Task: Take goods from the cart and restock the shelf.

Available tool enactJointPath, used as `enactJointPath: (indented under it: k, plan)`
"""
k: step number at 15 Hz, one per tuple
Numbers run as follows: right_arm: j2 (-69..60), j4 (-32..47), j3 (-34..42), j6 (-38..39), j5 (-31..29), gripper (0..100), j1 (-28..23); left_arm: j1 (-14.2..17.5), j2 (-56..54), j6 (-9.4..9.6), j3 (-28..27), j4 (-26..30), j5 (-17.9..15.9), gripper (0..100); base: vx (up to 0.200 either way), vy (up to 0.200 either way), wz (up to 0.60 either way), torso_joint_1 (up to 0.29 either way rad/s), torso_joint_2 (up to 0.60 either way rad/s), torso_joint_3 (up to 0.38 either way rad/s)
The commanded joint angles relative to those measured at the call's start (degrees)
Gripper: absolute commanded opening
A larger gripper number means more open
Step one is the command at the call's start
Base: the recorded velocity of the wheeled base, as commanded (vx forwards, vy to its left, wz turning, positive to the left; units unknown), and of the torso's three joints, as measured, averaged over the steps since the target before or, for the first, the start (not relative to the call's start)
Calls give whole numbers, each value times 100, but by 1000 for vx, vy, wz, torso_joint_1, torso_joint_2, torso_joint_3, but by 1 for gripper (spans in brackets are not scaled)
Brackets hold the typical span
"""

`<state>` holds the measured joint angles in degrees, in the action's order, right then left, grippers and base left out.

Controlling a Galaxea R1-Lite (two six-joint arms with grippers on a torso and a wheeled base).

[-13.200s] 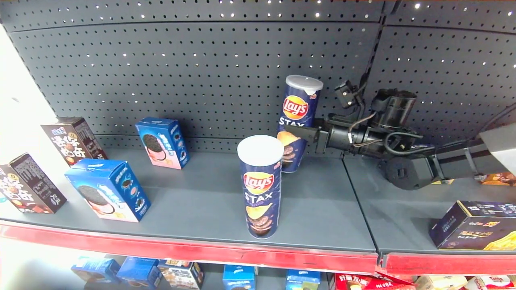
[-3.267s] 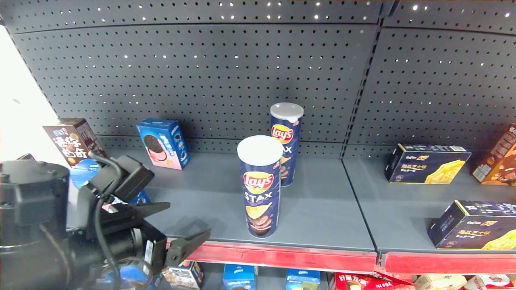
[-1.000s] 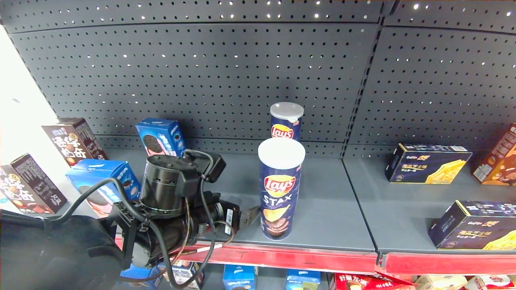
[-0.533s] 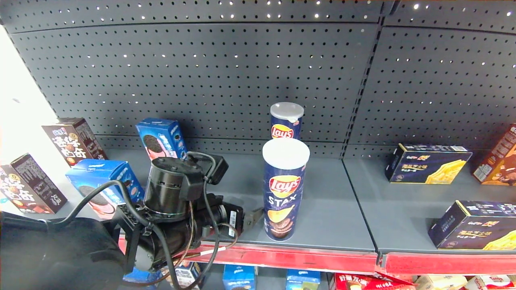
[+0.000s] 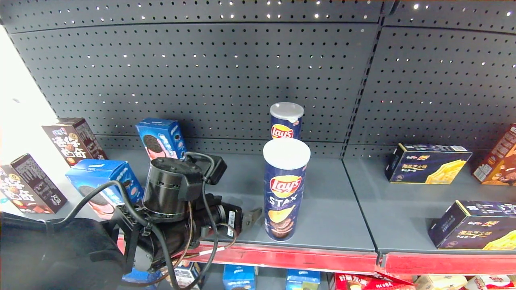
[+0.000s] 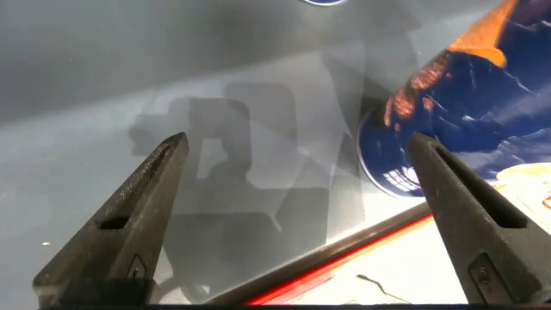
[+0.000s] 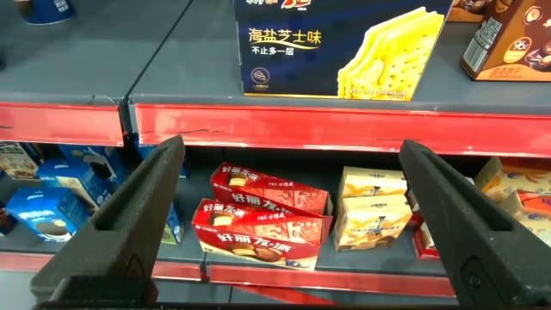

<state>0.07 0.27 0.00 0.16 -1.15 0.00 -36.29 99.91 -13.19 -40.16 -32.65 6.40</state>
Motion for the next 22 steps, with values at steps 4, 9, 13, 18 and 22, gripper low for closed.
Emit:
enactJointPath:
  k: [4, 9, 13, 18, 22]
  plan:
    - [10, 0, 0, -7, 0, 100, 0, 43, -16, -17, 8, 4, 10, 100, 0, 0, 0, 0, 0, 0]
    - [10, 0, 0, -7, 0, 100, 0, -10, -7, -17, -1, 4, 2, 100, 0, 0, 0, 0, 0, 0]
    - [10, 0, 0, 2, 0, 100, 0, -18, 54, -17, -19, 4, 2, 100, 0, 0, 0, 0, 0, 0]
    - [10, 0, 0, -7, 0, 100, 0, -62, 81, -184, -10, 4, 2, 100, 0, 0, 0, 0, 0, 0]
    - [10, 0, 0, -7, 0, 100, 0, -71, 81, -184, -19, 4, 2, 100, 0, 0, 0, 0, 0, 0]
